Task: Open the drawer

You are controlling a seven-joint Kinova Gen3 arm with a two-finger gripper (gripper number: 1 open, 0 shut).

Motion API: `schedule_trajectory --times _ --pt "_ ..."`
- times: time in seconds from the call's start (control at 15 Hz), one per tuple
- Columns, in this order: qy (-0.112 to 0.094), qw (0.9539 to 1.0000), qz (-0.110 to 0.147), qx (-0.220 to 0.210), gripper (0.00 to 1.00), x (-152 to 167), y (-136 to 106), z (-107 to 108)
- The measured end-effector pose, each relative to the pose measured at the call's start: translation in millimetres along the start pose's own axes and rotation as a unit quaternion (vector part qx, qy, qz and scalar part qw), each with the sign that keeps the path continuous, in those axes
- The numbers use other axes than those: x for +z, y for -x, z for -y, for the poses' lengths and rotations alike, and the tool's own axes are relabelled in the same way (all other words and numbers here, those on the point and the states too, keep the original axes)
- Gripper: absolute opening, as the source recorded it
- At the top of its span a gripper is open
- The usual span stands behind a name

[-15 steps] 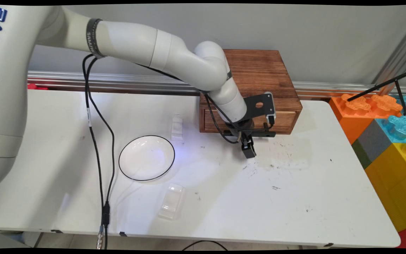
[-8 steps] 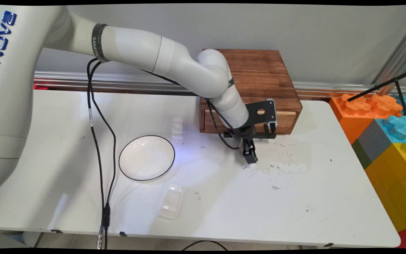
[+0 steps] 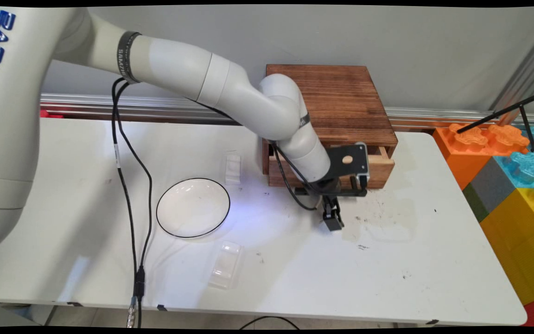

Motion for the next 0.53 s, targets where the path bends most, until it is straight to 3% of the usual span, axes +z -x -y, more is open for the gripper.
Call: schedule_trajectory --times 0.53 --pt "0.03 0.9994 -0.014 -0.009 1.0 -4 -2 -49"
